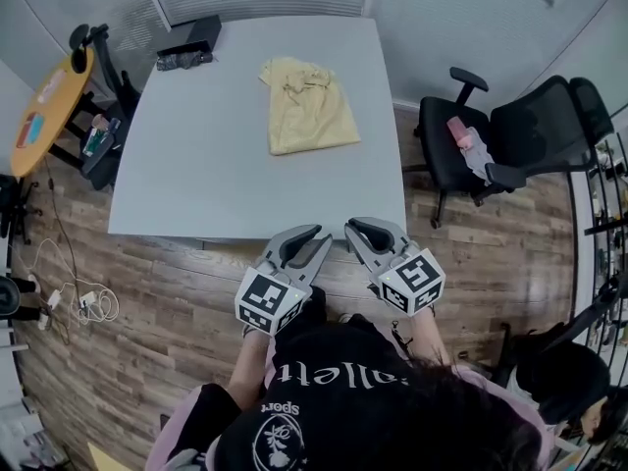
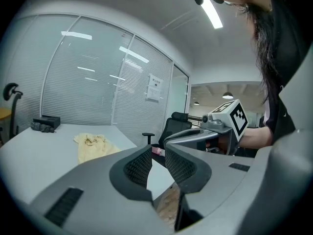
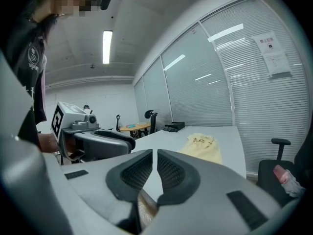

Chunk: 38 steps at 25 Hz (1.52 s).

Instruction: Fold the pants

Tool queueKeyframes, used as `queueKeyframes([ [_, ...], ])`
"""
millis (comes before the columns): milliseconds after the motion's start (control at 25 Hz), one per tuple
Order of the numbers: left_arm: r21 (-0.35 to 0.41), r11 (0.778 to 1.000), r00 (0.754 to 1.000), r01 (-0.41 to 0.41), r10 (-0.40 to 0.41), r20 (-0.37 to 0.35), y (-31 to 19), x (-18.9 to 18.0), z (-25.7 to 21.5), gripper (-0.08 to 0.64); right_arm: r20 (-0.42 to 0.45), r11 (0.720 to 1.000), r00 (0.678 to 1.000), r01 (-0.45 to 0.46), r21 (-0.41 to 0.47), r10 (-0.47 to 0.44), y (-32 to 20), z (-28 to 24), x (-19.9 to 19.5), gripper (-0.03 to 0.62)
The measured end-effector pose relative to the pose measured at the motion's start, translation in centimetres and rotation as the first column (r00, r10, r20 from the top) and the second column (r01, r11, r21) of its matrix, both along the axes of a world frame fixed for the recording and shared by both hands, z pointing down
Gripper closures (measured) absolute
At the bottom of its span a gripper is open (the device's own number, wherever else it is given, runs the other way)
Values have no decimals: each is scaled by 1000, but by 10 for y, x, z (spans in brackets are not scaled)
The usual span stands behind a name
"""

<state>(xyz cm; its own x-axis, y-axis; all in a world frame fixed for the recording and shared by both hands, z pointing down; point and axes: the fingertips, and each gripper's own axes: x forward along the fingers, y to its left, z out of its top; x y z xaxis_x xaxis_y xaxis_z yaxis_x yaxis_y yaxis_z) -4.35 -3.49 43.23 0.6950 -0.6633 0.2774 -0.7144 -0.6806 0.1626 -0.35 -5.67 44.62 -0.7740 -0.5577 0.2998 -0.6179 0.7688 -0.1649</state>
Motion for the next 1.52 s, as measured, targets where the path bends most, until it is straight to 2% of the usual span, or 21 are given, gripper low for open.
queueKeyframes([
  [440,9,996,996,83,-83,17,79,40,-13,460,35,997,997,68,30,-69,78,-12,40,555],
  [880,25,996,996,83,-84,40,136,78,-8,460,52,993,992,108,54,-111,143,-11,70,561],
  [1520,41,993,992,109,-112,61,169,72,-10,460,54,984,985,162,77,-166,174,-15,61,566],
])
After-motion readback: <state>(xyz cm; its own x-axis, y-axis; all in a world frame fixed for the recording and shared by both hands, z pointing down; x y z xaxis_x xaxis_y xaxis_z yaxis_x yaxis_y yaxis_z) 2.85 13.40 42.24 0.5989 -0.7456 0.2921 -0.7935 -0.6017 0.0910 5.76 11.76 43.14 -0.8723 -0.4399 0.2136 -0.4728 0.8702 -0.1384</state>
